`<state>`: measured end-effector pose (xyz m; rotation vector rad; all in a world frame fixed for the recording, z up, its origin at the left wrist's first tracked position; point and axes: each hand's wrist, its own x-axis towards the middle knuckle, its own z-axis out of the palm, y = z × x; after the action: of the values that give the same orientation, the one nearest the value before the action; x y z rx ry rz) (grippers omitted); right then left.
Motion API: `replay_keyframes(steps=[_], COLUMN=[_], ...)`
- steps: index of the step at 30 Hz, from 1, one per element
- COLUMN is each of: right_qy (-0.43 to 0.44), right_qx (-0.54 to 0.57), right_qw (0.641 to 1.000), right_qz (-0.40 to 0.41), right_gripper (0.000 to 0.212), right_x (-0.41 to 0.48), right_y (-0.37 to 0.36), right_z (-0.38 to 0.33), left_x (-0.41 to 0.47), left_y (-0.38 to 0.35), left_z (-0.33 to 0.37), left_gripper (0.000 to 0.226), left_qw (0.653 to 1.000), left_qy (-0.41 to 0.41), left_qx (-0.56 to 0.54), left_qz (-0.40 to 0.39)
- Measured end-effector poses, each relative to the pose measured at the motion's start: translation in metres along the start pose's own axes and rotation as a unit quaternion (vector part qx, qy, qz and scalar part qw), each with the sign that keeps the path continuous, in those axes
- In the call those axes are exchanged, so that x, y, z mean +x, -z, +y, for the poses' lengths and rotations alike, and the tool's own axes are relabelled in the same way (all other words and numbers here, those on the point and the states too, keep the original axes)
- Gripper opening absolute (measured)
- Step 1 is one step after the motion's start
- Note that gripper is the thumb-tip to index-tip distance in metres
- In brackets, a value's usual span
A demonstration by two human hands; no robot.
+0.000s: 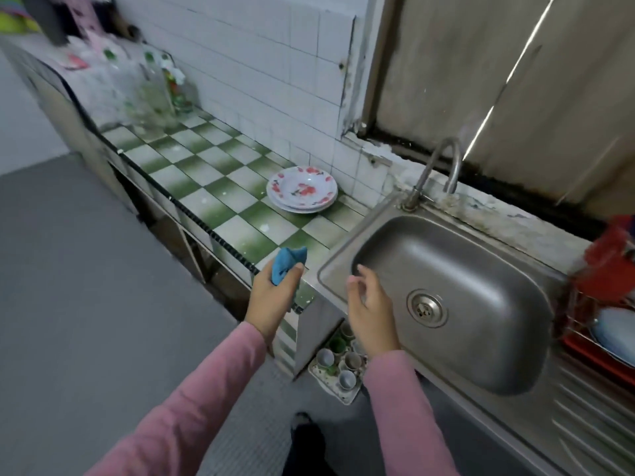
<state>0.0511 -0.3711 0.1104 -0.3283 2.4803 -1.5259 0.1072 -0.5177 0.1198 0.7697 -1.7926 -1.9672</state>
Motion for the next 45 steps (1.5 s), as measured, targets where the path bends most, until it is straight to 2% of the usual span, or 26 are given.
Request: replay_keyframes(steps=[8, 17, 22, 26, 29, 31, 35, 41, 45], right_qy=[-0.017, -0.1, -0.176, -0.278, -0.348, -0.384, -0.42, -0.463, -0.485], right_qx=[0.03, 0.045, 0.034, 0.064, 0.059, 0.056, 0.091, 0.033, 0.013], right_qw=[0.999, 0.994, 0.983, 0.954, 0.924, 0.905, 0.875, 0.846, 0.827], right_qz=[-0.015, -0.004, 0.028, 0.095, 0.145, 0.176, 0.225, 0.262, 0.284], right_gripper=[0.038, 0.038, 0.041, 0.041, 0.045, 0.048, 0.035, 0.045, 0.057], right_x=[0.117, 0.259, 0.313, 0.351, 0.377, 0.392, 0.412, 0.435, 0.439], right_y=[-0.086, -0.148, -0.169, -0.19, -0.205, -0.213, -0.23, -0.242, -0.247], right_z=[-0.031, -0.054, -0.045, -0.029, -0.018, -0.014, -0.006, -0.015, -0.011], left_x=[0.131, 0.283, 0.347, 0.398, 0.435, 0.456, 0.495, 0.538, 0.556], left_y=[0.043, 0.062, 0.07, 0.074, 0.071, 0.067, 0.067, 0.073, 0.075], left_z=[0.014, 0.04, 0.034, 0.023, 0.016, 0.018, 0.014, 0.016, 0.02], left_gripper=[0.009, 0.016, 0.008, 0.001, 0.019, 0.02, 0.022, 0.025, 0.019], left_qw=[1.0, 0.999, 0.997, 0.995, 0.991, 0.987, 0.978, 0.961, 0.951], left_qy=[-0.008, -0.003, 0.018, 0.043, 0.048, 0.059, 0.075, 0.068, 0.072], left_qx=[0.021, 0.047, 0.074, 0.09, 0.1, 0.103, 0.105, 0.118, 0.11], left_qz=[0.022, 0.009, -0.004, -0.028, -0.073, -0.11, -0.164, -0.241, -0.28])
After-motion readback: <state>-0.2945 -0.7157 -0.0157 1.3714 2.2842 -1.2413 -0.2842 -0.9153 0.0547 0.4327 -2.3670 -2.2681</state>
